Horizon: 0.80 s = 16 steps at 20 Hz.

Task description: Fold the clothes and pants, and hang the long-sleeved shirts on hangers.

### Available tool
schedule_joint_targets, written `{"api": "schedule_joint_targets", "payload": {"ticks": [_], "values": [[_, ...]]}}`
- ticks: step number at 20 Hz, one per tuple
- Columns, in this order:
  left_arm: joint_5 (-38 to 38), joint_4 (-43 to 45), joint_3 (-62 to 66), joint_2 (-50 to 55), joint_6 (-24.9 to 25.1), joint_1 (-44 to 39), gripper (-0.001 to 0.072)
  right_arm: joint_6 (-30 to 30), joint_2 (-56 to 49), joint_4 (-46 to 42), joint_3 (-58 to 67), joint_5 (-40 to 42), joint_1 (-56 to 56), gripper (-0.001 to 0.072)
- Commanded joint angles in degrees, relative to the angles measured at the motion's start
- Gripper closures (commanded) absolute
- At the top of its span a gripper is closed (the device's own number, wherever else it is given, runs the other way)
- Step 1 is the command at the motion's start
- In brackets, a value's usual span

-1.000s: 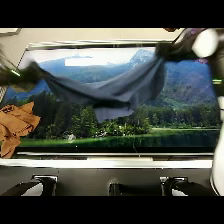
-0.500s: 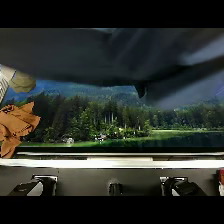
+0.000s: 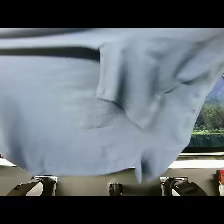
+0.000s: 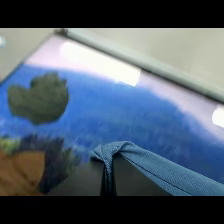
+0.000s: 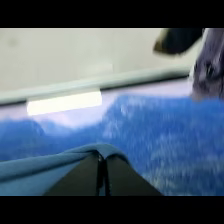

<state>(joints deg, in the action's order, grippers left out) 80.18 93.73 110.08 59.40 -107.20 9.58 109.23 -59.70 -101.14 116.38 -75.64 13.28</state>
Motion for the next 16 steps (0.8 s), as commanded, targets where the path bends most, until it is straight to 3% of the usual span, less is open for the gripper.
{"api": "schedule_joint_targets", "payload": {"ticks": [1,5,9,14,15,16], "values": [[-0.52,-1.22,-4.66,13.46,2.25,-0.09,0.0693,3.54,-14.34,1.29,-0.35,-3.23,-0.02,0.0682],[-6.64,-1.27,-5.42,32.22,3.72,-2.6,0.0692,6.67,-34.67,2.32,-0.35,-1.62,-0.02,0.0681],[-12.83,-1.22,-5.42,45.7,3.69,-6.34,0.069,8.5,-50.38,8.28,-0.35,6.93,-0.04,0.068],[-13.77,-1.11,-5.31,49.9,1.57,-6.95,0.0616,9.42,-55.01,12.28,-0.33,10.64,-0.48,0.0664],[-13.27,-1.09,-5.31,49.22,1.81,-6.32,0.0542,7.8,-54.49,14.19,-0.33,10.34,-1.38,0.0537],[-12.15,-0.2,-5.31,48.22,1.81,-5.6,0.0458,4.28,-53.46,18.01,-0.33,9.7,-2.64,0.0354]]}}
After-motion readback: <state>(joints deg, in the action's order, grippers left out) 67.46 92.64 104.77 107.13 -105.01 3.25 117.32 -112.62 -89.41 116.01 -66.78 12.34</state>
